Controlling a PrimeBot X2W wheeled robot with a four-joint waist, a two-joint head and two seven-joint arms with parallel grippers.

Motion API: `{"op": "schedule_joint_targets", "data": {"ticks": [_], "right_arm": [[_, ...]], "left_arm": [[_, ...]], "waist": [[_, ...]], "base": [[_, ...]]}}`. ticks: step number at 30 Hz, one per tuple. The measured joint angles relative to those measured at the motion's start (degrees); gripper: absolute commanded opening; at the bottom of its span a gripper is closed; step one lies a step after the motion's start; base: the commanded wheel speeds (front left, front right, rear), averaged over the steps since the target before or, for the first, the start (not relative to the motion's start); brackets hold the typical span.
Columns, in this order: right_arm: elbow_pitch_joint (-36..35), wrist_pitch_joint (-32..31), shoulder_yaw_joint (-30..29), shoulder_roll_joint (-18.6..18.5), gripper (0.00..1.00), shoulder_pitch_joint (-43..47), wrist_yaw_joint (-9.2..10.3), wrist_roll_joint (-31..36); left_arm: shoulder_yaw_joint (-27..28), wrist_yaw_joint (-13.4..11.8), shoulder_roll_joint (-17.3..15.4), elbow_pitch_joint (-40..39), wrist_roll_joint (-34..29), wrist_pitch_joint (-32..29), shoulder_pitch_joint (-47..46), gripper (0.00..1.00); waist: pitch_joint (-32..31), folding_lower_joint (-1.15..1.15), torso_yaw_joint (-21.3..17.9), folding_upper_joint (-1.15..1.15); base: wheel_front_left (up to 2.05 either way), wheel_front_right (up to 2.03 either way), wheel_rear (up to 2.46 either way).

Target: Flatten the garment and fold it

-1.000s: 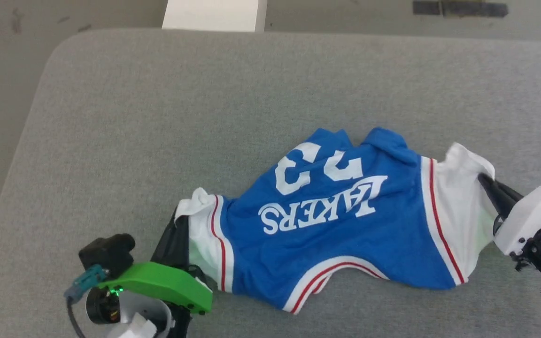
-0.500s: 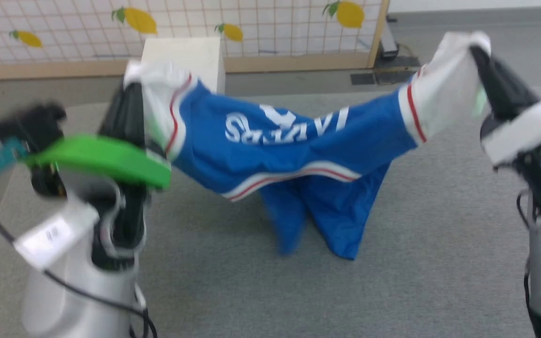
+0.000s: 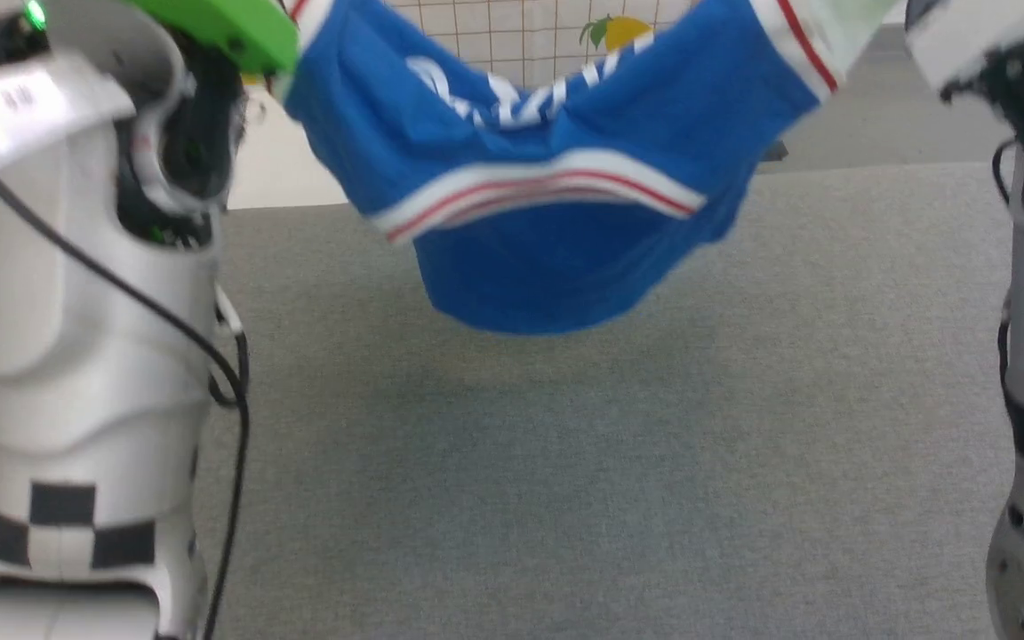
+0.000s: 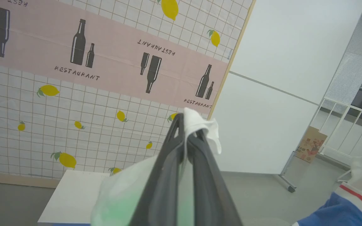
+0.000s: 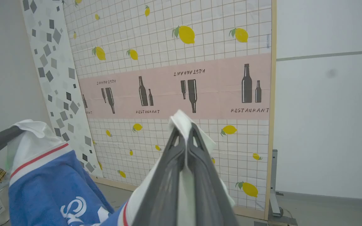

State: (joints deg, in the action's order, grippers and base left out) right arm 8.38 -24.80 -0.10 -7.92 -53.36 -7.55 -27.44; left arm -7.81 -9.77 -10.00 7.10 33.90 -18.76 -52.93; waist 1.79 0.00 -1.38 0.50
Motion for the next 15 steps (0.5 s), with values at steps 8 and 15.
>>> {"op": "schedule_joint_targets", "data": {"ticks": [8, 15], "right_arm": [[9.1, -0.29, 0.07, -0.2, 0.0, -10.67, 0.0, 4.77], [17.29, 1.7, -1.13, -0.84, 0.0, -18.8, 0.0, 9.75]], "left_arm": [[0.11, -3.42, -1.58, 7.23, -1.79, -3.45, -10.4, 0.0], [-0.36, -4.58, -1.2, 11.1, -3.48, -2.05, -17.64, 0.0]], "waist": [[3.28, 0.0, -0.9, 0.0], [8.05, 0.0, -1.68, 0.0]], "base": [[0.0, 0.0, 0.0], [0.0, 0.0, 0.0]]}}
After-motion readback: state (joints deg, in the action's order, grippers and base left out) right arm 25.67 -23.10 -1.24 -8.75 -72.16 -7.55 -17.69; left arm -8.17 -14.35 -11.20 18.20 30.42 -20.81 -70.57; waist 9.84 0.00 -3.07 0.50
